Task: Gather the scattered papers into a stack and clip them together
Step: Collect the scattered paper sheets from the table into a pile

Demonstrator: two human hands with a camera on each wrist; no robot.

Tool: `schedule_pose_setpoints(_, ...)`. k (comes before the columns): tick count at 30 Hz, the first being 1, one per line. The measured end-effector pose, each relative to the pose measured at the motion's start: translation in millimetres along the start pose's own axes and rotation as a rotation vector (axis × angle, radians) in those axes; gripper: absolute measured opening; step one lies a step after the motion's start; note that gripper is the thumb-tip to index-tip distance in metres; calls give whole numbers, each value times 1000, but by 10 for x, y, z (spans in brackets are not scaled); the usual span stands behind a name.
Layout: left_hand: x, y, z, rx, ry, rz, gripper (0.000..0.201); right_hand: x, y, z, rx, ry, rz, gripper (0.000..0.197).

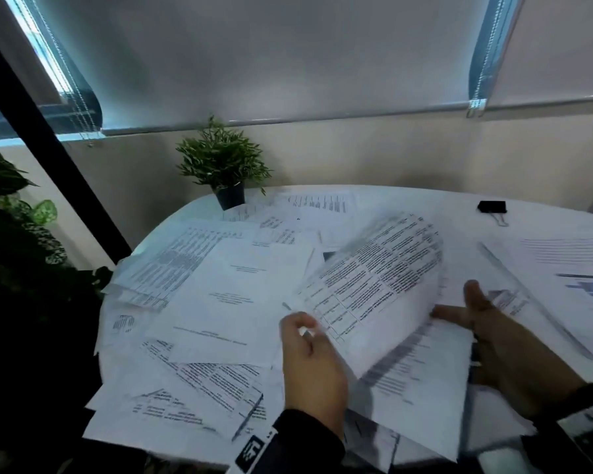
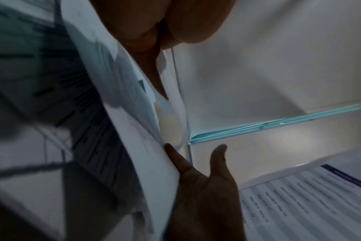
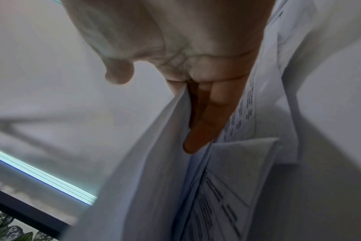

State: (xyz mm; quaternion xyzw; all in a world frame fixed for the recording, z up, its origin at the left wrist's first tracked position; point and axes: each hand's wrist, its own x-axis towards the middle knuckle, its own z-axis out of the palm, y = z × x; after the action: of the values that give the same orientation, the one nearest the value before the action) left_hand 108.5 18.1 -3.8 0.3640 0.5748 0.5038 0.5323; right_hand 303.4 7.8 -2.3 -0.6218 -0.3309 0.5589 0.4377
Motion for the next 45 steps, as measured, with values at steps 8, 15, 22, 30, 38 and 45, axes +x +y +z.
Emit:
schedule_pose_setpoints(8, -58, 59, 56, -23, -286, -117, 33, 59, 62, 47, 222, -15, -156, 87)
schedule_pose_setpoints(15, 369, 390, -527, 844, -101, 521, 14, 270, 152, -388, -97, 559, -286, 80)
schedule_pose_setpoints(22, 1021, 400, -610, 1669, -212, 98, 72, 251, 193, -349, -386, 238, -210, 53)
schedule_pose_setpoints(30, 957, 490, -548, 1676, -149, 246, 18, 289, 280, -361, -348, 150, -142, 18)
schedule_pose_setpoints(38, 237, 1206, -74, 1522, -45, 736, 25, 247, 121, -293, -279, 154, -267, 31)
schedule_pose_setpoints(45, -345, 368, 678, 1486, -673, 748, 27, 111, 87, -152, -112, -73, -226, 41)
